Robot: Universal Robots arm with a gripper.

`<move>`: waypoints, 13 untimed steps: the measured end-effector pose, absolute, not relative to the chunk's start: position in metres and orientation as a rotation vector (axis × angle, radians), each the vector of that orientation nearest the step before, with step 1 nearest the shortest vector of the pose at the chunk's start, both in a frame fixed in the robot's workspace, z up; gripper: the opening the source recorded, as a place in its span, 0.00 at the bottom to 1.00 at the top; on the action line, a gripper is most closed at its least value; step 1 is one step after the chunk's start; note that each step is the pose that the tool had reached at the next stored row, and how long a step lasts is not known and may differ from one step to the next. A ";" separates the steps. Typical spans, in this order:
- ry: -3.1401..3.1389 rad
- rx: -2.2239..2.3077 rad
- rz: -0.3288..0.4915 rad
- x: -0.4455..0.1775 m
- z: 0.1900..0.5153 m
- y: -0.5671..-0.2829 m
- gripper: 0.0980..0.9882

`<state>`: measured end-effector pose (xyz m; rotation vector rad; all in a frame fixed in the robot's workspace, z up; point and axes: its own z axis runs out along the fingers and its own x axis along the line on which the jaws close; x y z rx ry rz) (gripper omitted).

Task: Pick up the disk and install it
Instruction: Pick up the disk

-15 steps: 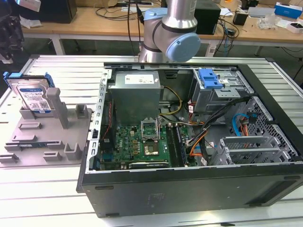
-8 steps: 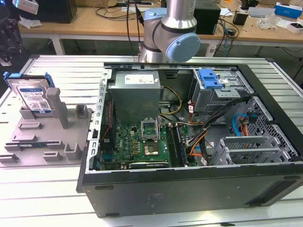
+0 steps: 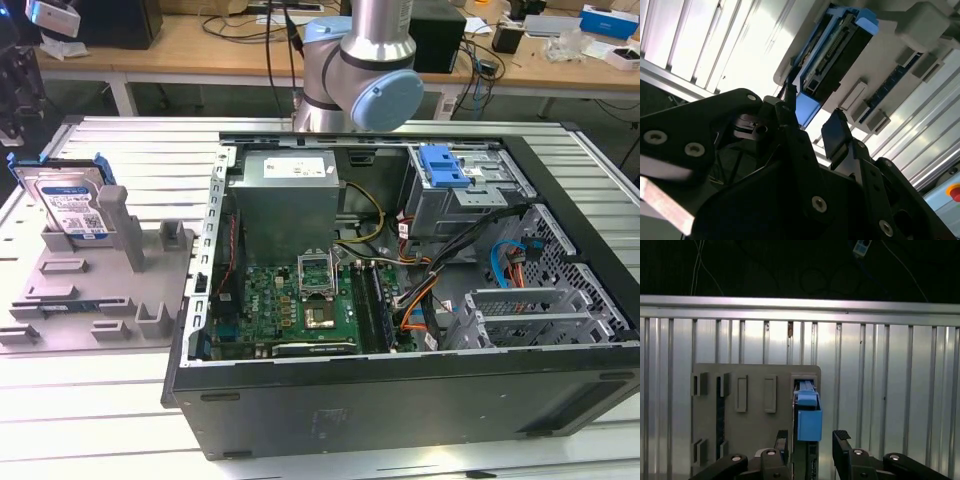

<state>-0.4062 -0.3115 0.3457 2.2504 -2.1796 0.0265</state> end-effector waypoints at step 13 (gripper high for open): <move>-2.180 2.250 0.026 -0.409 0.330 -0.314 0.43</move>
